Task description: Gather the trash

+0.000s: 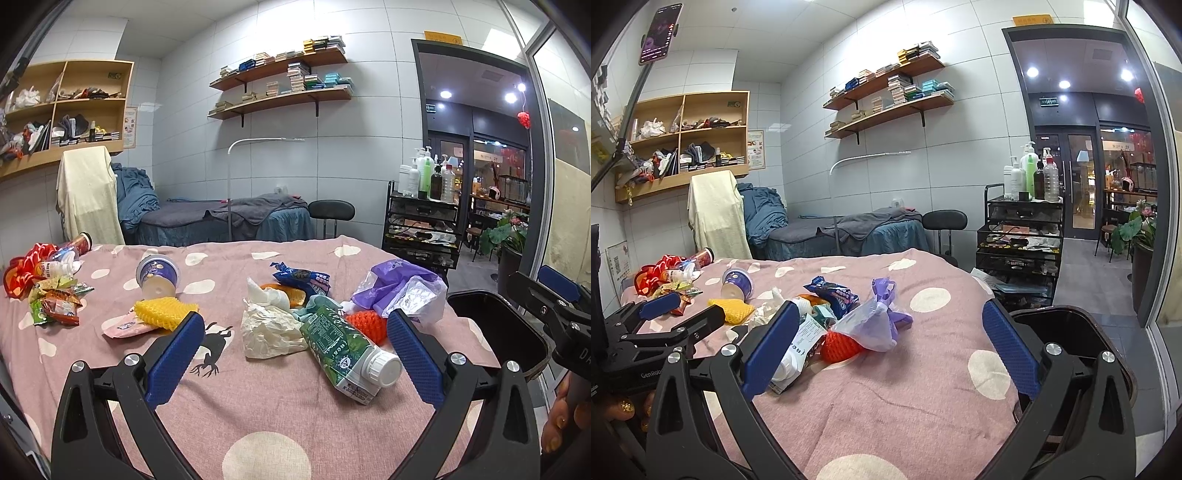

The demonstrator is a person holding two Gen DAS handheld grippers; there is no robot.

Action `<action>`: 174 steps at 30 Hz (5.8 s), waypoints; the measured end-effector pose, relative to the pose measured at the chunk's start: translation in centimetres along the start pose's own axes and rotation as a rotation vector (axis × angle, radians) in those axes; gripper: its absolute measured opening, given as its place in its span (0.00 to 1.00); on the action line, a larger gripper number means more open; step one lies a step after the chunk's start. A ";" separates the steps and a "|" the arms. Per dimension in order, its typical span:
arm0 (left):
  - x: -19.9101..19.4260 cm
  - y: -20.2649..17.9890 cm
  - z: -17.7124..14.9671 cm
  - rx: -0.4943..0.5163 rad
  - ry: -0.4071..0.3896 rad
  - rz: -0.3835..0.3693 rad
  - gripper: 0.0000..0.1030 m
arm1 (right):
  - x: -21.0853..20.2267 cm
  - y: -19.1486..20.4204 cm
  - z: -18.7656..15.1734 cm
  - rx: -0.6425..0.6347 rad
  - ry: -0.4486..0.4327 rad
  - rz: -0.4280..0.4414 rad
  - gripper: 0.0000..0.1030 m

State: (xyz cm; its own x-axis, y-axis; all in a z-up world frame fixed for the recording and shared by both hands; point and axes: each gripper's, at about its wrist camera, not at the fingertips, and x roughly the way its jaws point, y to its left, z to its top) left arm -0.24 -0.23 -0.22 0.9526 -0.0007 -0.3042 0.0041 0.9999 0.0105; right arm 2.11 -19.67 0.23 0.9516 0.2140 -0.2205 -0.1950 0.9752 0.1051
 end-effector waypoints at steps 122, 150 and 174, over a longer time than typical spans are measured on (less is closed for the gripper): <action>10.0 -4.9 3.0 -0.080 0.452 -0.532 0.53 | 7.0 -7.4 1.5 0.099 0.209 -0.105 0.17; 13.9 -17.6 4.4 0.092 0.510 -0.744 0.53 | 7.0 -21.2 -5.6 0.340 0.317 -0.495 0.88; 20.2 -27.3 1.0 0.250 0.774 -0.765 0.53 | -0.4 -23.2 -3.6 0.438 0.170 -0.683 0.92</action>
State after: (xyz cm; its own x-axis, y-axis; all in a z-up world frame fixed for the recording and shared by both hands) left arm 19.20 -27.57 -5.67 0.2273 -0.5208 -0.8229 0.6521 0.7089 -0.2686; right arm 5.43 -42.21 -5.66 0.7714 -0.3771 -0.5126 0.5563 0.7907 0.2555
